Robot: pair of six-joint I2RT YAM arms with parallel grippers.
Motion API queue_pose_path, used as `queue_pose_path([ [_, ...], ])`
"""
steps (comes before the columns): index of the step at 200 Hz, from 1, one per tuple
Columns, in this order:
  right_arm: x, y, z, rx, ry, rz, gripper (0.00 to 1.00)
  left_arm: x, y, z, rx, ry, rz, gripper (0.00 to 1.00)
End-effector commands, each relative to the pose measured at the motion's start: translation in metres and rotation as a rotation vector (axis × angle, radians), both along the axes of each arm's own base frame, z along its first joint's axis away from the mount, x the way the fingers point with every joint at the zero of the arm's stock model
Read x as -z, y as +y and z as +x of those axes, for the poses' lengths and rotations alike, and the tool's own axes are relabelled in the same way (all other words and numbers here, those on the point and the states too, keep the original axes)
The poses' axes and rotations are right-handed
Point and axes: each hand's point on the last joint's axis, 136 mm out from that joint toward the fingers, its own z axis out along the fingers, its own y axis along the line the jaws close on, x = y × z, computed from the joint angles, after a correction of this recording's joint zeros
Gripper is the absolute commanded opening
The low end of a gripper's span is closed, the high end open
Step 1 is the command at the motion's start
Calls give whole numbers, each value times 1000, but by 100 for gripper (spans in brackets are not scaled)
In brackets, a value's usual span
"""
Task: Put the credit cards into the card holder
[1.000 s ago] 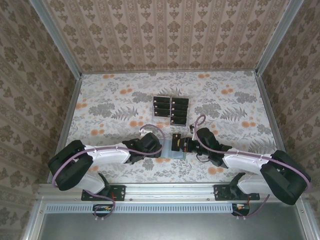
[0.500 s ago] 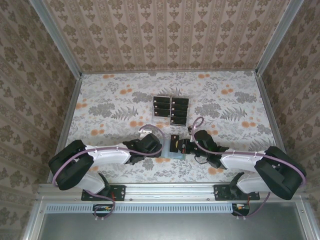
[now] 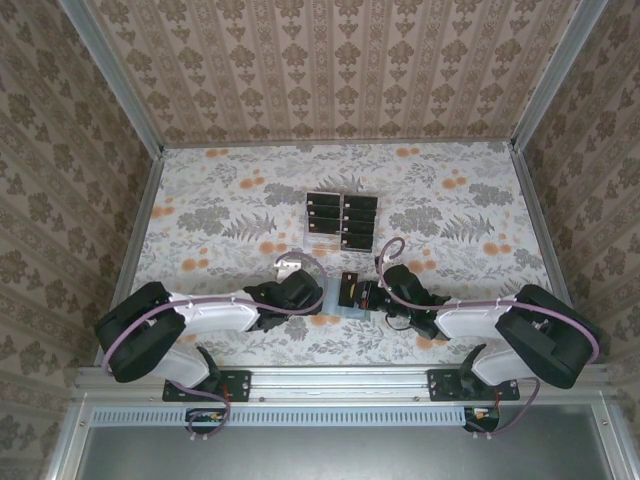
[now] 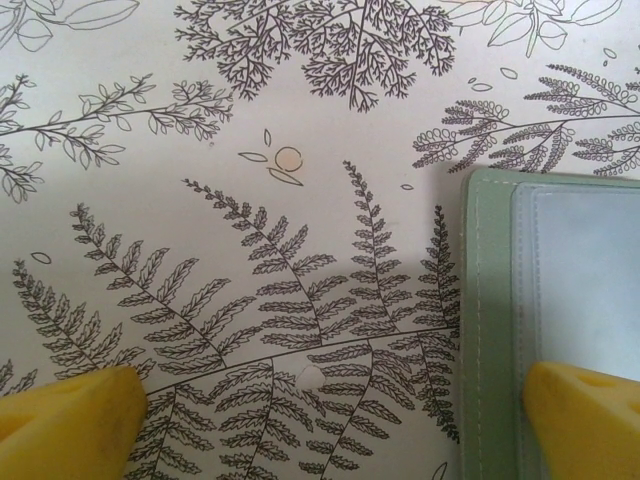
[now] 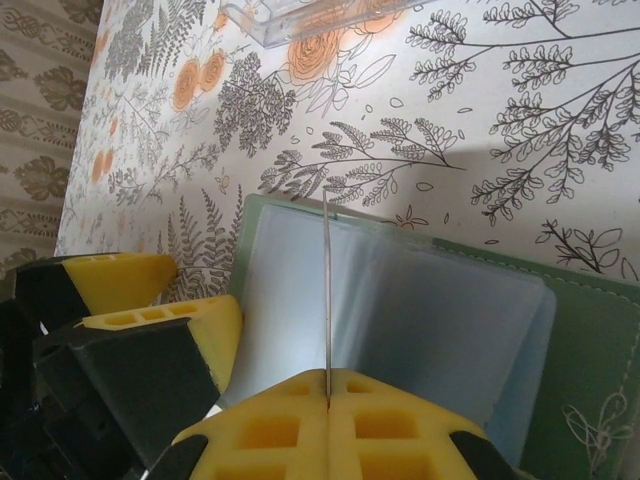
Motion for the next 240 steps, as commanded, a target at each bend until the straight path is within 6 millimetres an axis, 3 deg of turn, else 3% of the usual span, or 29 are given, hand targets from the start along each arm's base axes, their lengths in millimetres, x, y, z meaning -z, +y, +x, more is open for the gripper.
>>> queue_pose_path([
  [1,7,0,1,25,5,4,0,27,35,-21,-39,92,110,100],
  [83,6,9,-4,14,24,38,0,29,38,-23,-45,94,107,100],
  [131,25,-7,-16,1,60,-70,0,4,35,-19,-33,47,85,100],
  [137,19,-8,-16,-7,43,-71,0,1,35,-19,-32,44,77,100],
  [171,25,-19,-22,-65,55,-174,0,-7,33,-25,-32,33,41,100],
  [199,28,-29,-20,-97,72,-204,0,-15,22,-28,-9,16,3,100],
  [240,27,-38,-15,-131,78,-206,0,-33,-10,-17,111,-33,-13,100],
])
